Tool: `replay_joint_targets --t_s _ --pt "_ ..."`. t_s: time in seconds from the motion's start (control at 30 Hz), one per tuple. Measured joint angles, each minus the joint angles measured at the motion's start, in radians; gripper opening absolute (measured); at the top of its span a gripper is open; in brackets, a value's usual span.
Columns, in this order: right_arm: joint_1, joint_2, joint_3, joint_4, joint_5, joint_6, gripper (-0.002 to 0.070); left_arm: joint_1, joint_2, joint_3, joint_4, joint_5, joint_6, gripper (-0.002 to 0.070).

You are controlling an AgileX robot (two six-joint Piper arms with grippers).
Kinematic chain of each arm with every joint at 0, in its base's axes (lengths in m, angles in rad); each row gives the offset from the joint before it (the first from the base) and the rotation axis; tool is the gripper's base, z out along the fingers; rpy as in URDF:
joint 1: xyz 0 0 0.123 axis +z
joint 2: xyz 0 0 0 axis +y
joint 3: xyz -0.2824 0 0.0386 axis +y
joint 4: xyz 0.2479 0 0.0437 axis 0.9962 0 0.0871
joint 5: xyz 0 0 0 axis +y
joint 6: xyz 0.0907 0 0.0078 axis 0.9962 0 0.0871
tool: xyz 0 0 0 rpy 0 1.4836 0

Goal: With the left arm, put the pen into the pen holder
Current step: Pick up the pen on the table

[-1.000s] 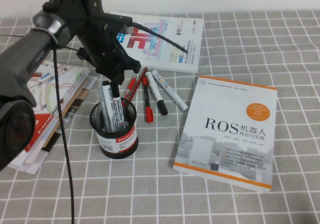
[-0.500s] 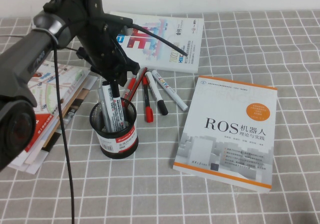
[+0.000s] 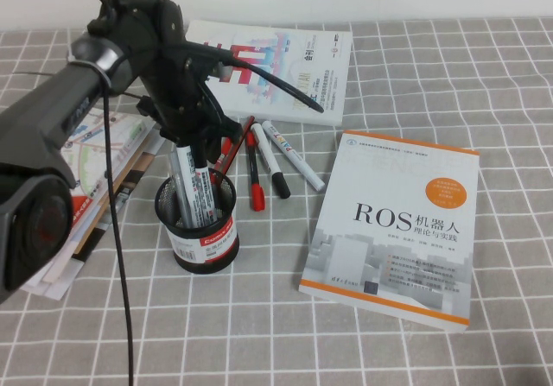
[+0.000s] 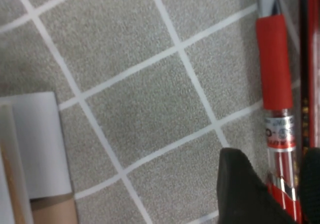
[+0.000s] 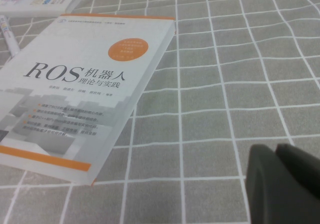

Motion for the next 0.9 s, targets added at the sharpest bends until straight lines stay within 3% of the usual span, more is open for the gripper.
replay_joint_targets --t_s 0.77,0.9 --pt "0.000 0.000 0.000 0.000 0.000 0.000 -0.0015 -0.023 0.047 -0.007 0.024 -0.002 0.003 0.0231" --pt "0.000 0.000 0.000 0.000 0.000 0.000 -0.0015 -0.023 0.047 -0.007 0.033 -0.002 0.003 0.0168"
